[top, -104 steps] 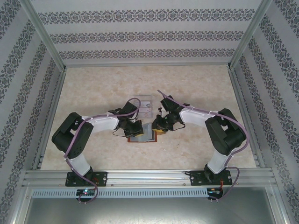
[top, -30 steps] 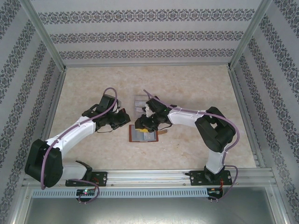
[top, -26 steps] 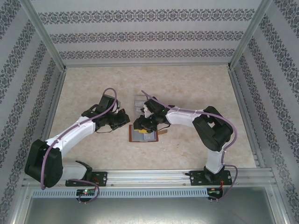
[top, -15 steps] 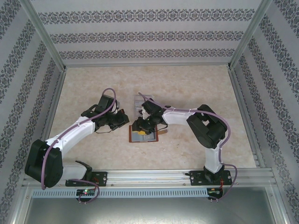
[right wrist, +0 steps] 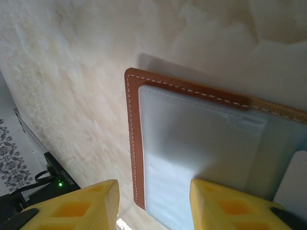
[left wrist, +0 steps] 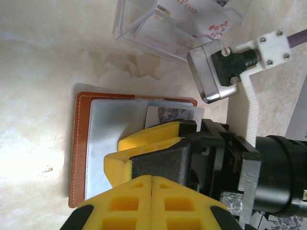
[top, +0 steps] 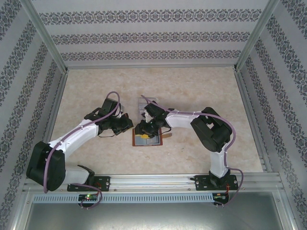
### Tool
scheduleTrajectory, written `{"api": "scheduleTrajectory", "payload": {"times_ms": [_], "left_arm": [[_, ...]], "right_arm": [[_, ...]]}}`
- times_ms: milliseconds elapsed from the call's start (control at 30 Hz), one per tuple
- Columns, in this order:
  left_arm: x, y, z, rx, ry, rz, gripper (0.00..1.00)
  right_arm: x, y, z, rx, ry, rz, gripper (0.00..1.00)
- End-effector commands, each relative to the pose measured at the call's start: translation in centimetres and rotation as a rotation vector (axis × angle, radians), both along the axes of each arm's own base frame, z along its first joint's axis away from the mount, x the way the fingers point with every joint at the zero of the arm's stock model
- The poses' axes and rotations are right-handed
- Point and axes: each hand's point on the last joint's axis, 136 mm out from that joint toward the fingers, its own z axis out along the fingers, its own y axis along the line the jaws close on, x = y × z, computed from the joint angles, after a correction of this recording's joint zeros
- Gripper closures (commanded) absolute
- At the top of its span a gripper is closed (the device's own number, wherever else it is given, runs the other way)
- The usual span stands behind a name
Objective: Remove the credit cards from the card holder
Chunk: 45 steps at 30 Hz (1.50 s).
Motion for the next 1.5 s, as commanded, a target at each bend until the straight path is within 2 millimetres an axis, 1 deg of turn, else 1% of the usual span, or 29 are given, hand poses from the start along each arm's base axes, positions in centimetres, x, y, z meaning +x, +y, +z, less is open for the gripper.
{"api": "scheduleTrajectory", "payload": {"times_ms": [0,167,300,433,633,733,867,1067,1200,1467], "left_arm": [[0.4,-0.1,-0.1,-0.020,-0.004,-0.009,1.00],[0.7,-0.6,-0.5,-0.037,0.008,-0.016,1.00],[0.8,-1.0,-1.0,-0.049,0.020,-0.019,1.00],[1.0,-1.8,-1.6,-0.067,0.037,-0.029,1.00],[1.3,-3.9,-2.8,-0.104,0.054,-0.071,1.00],[1.3,-4.7,-3.8,-0.113,0.083,-0.082,1.00],[1.3,-5.7,-4.7,-0.136,0.108,-0.100,0.97],[1.0,-6.7,-5.4,-0.166,0.129,-0.122,0.91],[0.9,-7.2,-5.9,-0.178,0.144,-0.136,0.90],[0.4,-7.7,-7.1,-0.182,0.182,-0.153,0.89]], "right_arm": [[0.4,0.0,2.3,0.008,-0.038,-0.012,0.56],[0.7,-1.3,3.1,-0.002,-0.052,-0.031,0.56],[0.8,-2.7,3.2,-0.019,-0.059,-0.052,0.56],[0.8,-4.3,2.6,-0.050,-0.054,-0.075,0.56],[0.4,-6.3,1.6,-0.111,-0.050,-0.094,0.56],[0.2,-7.2,1.0,-0.147,-0.052,-0.099,0.56],[0.1,-7.6,0.6,-0.157,-0.047,-0.103,0.56],[-0.1,-8.0,-0.5,-0.175,-0.029,-0.106,0.56],[-0.1,-8.3,-1.0,-0.184,-0.023,-0.108,0.57],[-0.2,-8.4,-0.9,-0.184,-0.022,-0.112,0.56]]}}
